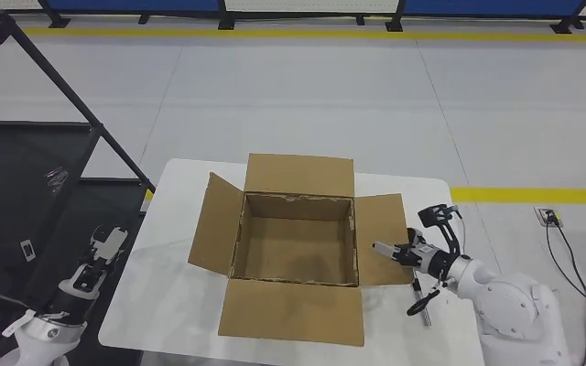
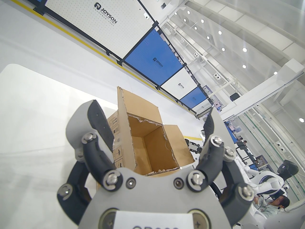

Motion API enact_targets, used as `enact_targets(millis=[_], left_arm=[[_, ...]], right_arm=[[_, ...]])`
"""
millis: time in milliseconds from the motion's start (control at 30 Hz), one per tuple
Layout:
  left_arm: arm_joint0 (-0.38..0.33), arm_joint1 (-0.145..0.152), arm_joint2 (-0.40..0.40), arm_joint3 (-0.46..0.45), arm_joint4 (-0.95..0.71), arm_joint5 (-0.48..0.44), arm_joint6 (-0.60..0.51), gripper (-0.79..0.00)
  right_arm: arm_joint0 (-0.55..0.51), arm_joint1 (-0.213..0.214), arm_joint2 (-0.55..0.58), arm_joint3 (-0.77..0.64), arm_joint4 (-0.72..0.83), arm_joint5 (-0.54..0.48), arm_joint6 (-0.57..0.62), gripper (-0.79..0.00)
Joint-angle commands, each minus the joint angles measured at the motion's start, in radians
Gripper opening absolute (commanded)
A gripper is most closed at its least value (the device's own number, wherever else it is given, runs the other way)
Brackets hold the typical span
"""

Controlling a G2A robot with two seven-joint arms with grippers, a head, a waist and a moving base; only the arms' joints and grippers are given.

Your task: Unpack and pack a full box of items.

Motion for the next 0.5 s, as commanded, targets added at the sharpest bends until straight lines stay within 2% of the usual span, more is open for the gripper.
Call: enact_targets(millis=[0, 467], left_arm=[[0.0, 0.0, 0.0, 0.0, 0.0, 0.0, 0.0, 0.0], [0.0, 0.0, 0.0, 0.0, 0.0, 0.0, 0.0, 0.0]], right_arm=[[0.015, 0.001, -0.024, 0.007, -0.004, 0.002, 0.002, 0.0], [0.035, 0.016, -0.101, -0.024, -0.047, 0.073, -0.004, 0.0]])
